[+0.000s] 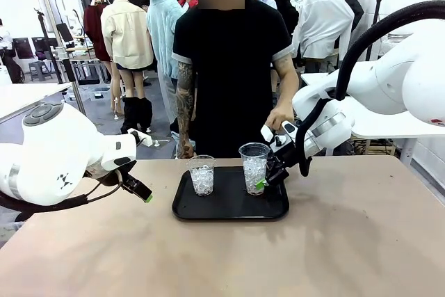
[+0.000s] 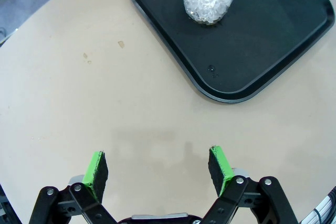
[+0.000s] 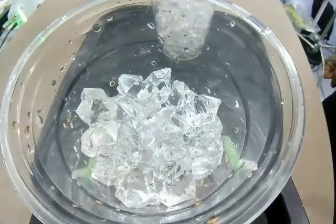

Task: Pour the drink into the iced cup.
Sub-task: Pick up the iced cup indicated by the human and present it to them, then open the gripper to release the iced cup you were holding.

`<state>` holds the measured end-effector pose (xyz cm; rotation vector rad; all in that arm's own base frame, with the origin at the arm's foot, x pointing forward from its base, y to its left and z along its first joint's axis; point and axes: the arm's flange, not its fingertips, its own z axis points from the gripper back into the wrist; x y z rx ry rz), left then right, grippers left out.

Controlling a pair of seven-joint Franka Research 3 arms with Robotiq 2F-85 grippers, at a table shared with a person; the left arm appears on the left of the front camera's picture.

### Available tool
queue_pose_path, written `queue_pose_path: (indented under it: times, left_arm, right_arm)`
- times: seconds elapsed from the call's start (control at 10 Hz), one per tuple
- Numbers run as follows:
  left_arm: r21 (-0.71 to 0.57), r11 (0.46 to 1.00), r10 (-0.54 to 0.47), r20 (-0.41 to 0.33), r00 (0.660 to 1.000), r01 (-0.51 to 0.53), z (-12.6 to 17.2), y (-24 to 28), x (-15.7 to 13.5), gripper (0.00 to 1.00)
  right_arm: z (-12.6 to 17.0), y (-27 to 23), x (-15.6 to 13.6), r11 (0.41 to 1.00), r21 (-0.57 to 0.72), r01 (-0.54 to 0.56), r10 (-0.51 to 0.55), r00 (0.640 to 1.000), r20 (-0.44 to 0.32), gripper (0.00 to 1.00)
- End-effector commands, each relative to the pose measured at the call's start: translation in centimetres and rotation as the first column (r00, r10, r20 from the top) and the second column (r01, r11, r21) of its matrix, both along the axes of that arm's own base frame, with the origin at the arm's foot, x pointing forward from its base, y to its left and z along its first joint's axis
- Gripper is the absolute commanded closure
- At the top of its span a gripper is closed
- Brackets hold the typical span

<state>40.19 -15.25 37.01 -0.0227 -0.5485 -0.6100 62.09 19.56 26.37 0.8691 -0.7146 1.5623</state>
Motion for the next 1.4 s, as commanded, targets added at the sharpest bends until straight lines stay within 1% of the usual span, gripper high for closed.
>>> queue_pose_path:
  times: [0.0, 0.1, 0.2, 0.6, 0.7, 1.3]
  left_arm:
    - [-0.003, 1.0, 0.003, 0.002, 1.0, -0.003, 0.1, 0.17, 0.05, 0.0]
    - [-0.003, 1.0, 0.003, 0.002, 1.0, -0.003, 0.1, 0.17, 0.05, 0.0]
    - [-0.003, 1.0, 0.003, 0.002, 1.0, -0.003, 0.1, 0.17, 0.05, 0.0]
    - [-0.003, 1.0, 0.003, 0.002, 1.0, -0.003, 0.1, 0.17, 0.05, 0.0]
    - [-0.003, 1.0, 0.003, 0.002, 1.0, -0.003, 0.1, 0.17, 0.05, 0.0]
    - [-0.003, 1.0, 0.003, 0.002, 1.0, -0.003, 0.1, 0.17, 0.05, 0.0]
  right_arm:
    - [-0.22, 0.24, 0.61, 0.999, 0.05, 0.002, -0.003, 1.0, 0.027, 0.18]
    - [-0.18, 0.16, 0.62, 0.998, 0.058, 0.006, -0.008, 1.0, 0.029, 0.38]
    - [-0.09, 0.11, 0.59, 0.998, 0.066, 0.012, -0.014, 1.0, 0.017, 0.38]
    - [-0.02, -0.03, 0.46, 0.998, 0.063, 0.002, -0.002, 1.0, 0.009, 0.38]
    - [-0.03, -0.07, 0.13, 1.0, 0.029, 0.012, -0.012, 1.0, -0.003, 0.38]
    - [-0.03, -0.07, 0.13, 1.0, 0.029, 0.012, -0.012, 1.0, -0.003, 0.38]
